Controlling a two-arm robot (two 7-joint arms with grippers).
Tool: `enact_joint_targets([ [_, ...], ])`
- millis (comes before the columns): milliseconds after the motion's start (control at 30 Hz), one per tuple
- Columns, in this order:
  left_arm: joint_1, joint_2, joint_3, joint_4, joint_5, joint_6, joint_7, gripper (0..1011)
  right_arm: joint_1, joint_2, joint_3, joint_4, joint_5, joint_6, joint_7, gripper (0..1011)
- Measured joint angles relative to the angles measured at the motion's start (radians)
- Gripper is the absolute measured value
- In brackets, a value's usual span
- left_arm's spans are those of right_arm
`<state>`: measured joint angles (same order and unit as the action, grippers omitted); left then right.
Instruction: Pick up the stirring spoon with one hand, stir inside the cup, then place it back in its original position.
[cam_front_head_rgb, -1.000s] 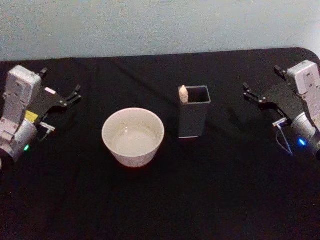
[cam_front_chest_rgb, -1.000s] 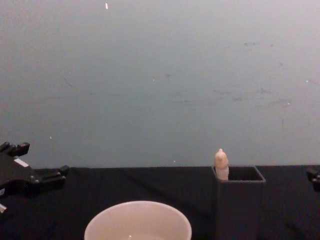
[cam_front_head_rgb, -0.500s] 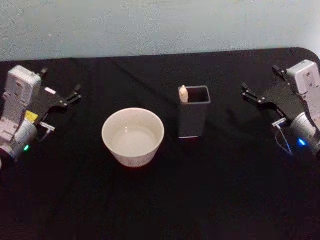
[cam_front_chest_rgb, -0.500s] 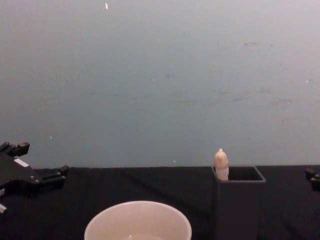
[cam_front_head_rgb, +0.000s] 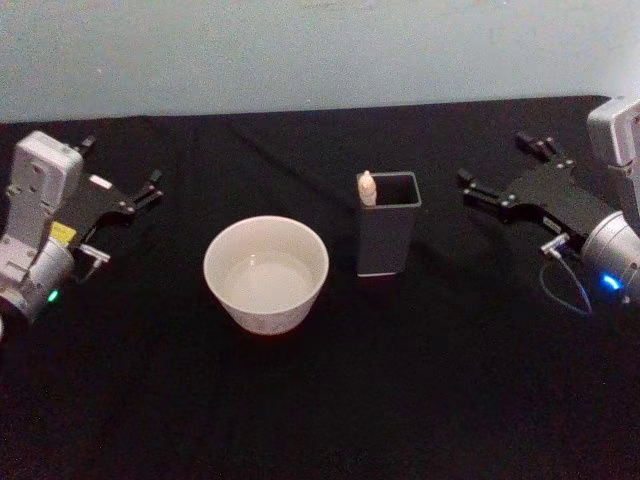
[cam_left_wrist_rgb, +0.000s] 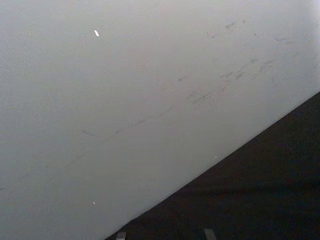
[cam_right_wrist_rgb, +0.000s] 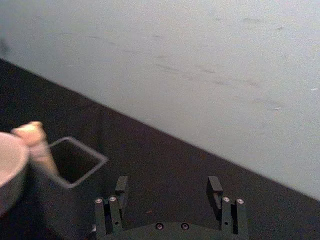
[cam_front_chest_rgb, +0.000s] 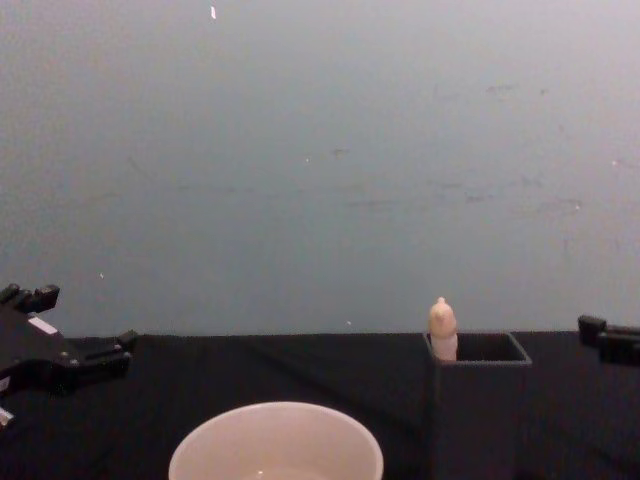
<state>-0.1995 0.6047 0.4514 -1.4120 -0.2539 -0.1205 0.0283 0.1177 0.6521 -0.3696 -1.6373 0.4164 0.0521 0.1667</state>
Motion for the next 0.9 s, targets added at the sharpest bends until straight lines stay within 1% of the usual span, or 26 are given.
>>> enact_joint_targets([
  [33, 0.0, 0.0, 0.0, 0.0, 0.0, 0.0, 0.0, 1001, 0.0, 0.0, 0.0, 0.0, 0.0, 0.0, 0.0, 1000],
  [67, 0.0, 0.0, 0.0, 0.0, 0.0, 0.0, 0.0, 1001, -0.006, 0.008, 0.004, -0.018, 0.015, 0.018, 0.024, 1000],
  [100, 0.0, 0.0, 0.0, 0.0, 0.0, 0.0, 0.0, 1001, -0.008, 0.011, 0.005, -0.023, 0.02, 0.025, 0.034, 1000],
  [200, 0.0, 0.0, 0.0, 0.0, 0.0, 0.0, 0.0, 1001, -0.021, 0.024, 0.008, -0.058, 0.049, 0.054, 0.093, 1000],
  [233, 0.0, 0.0, 0.0, 0.0, 0.0, 0.0, 0.0, 1001, -0.021, 0.024, 0.008, -0.058, 0.049, 0.054, 0.093, 1000],
  [267, 0.0, 0.0, 0.0, 0.0, 0.0, 0.0, 0.0, 1001, -0.026, 0.027, 0.008, -0.07, 0.056, 0.06, 0.113, 1000],
  [333, 0.0, 0.0, 0.0, 0.0, 0.0, 0.0, 0.0, 1001, -0.03, 0.029, 0.009, -0.083, 0.063, 0.064, 0.131, 1000],
  [433, 0.0, 0.0, 0.0, 0.0, 0.0, 0.0, 0.0, 1001, -0.04, 0.031, 0.01, -0.108, 0.076, 0.069, 0.174, 1000],
  [500, 0.0, 0.0, 0.0, 0.0, 0.0, 0.0, 0.0, 1001, -0.041, 0.029, 0.009, -0.113, 0.078, 0.071, 0.189, 1000],
  [633, 0.0, 0.0, 0.0, 0.0, 0.0, 0.0, 0.0, 1001, -0.033, 0.011, -0.004, -0.114, 0.077, 0.084, 0.211, 1000],
  [767, 0.0, 0.0, 0.0, 0.0, 0.0, 0.0, 0.0, 1001, -0.011, -0.023, -0.024, -0.095, 0.061, 0.093, 0.229, 1000],
  [800, 0.0, 0.0, 0.0, 0.0, 0.0, 0.0, 0.0, 1001, -0.011, -0.023, -0.024, -0.095, 0.061, 0.093, 0.229, 1000],
  [867, 0.0, 0.0, 0.0, 0.0, 0.0, 0.0, 0.0, 1001, 0.008, -0.049, -0.037, -0.075, 0.047, 0.093, 0.241, 1000],
  [900, 0.0, 0.0, 0.0, 0.0, 0.0, 0.0, 0.0, 1001, 0.013, -0.055, -0.04, -0.07, 0.043, 0.093, 0.244, 1000],
])
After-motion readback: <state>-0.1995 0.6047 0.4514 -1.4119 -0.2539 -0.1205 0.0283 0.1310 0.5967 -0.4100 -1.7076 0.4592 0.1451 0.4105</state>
